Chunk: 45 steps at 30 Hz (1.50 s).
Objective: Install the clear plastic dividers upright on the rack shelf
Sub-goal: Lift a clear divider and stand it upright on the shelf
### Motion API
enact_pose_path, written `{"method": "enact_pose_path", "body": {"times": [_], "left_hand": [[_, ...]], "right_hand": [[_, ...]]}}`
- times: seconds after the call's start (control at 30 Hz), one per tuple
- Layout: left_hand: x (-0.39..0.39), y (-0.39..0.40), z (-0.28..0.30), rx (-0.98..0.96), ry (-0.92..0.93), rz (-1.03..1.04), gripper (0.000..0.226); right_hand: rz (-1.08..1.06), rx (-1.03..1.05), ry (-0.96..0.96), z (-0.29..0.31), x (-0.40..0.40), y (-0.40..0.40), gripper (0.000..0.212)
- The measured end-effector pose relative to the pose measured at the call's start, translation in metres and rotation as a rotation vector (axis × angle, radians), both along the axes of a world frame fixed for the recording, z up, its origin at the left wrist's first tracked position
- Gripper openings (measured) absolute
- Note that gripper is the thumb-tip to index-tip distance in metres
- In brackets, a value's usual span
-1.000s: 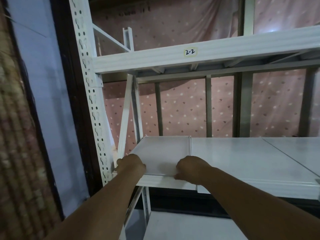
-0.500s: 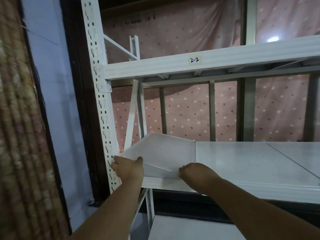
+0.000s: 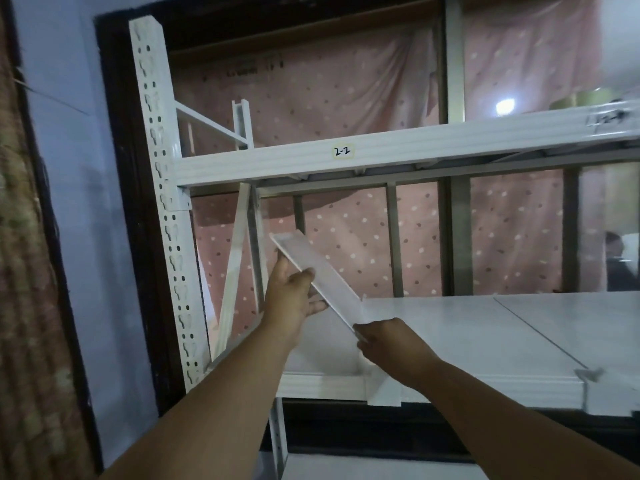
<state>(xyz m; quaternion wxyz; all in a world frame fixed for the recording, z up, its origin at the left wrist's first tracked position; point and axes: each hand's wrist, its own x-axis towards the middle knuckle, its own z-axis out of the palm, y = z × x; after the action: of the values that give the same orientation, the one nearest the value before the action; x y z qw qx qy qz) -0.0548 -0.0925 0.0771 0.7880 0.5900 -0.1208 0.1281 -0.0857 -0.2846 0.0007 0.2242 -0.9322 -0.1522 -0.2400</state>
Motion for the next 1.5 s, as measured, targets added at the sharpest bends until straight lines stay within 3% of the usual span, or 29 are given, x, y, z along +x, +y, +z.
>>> {"method": "enact_pose_path", "body": {"times": [0.17, 0.3, 0.37, 0.63, 0.73, 0.93, 1.2, 1.3, 1.5], "left_hand": [[-0.013, -0.050, 0.045, 0.129, -0.051, 0.036, 0.071], [-0.030, -0.093, 0.053, 0.219, -0.084, 0.042, 0.065], [-0.044, -0.118, 0.050, 0.251, -0.100, 0.040, 0.066], [-0.090, -0.217, 0.053, 0.329, -0.197, 0.038, 0.065], [-0.103, -0.253, 0.056, 0.344, -0.213, 0.015, 0.069], [-0.112, -0.318, 0.060, 0.336, -0.205, -0.087, 0.073], [-0.096, -0.395, 0.059, 0.361, -0.211, -0.175, 0.072], [-0.083, -0.427, 0.055, 0.371, -0.229, -0.200, 0.074], [-0.053, -0.492, 0.053, 0.417, -0.276, -0.197, 0.073]], "right_hand": [[-0.037, 0.100, -0.013, 0.023, -0.018, -0.033, 0.016], [-0.007, 0.198, 0.049, 0.027, -0.040, -0.069, 0.025], [-0.006, 0.239, 0.060, 0.025, -0.052, -0.090, 0.014], [-0.032, 0.374, 0.029, 0.027, -0.109, -0.172, 0.036], [-0.062, 0.410, 0.038, 0.029, -0.125, -0.206, 0.031], [-0.183, 0.392, 0.000, 0.027, -0.140, -0.267, 0.014], [-0.282, 0.368, 0.013, 0.025, -0.135, -0.336, 0.019], [-0.328, 0.344, 0.011, 0.022, -0.124, -0.362, 0.036], [-0.378, 0.375, -0.002, 0.020, -0.091, -0.418, 0.030]]}}
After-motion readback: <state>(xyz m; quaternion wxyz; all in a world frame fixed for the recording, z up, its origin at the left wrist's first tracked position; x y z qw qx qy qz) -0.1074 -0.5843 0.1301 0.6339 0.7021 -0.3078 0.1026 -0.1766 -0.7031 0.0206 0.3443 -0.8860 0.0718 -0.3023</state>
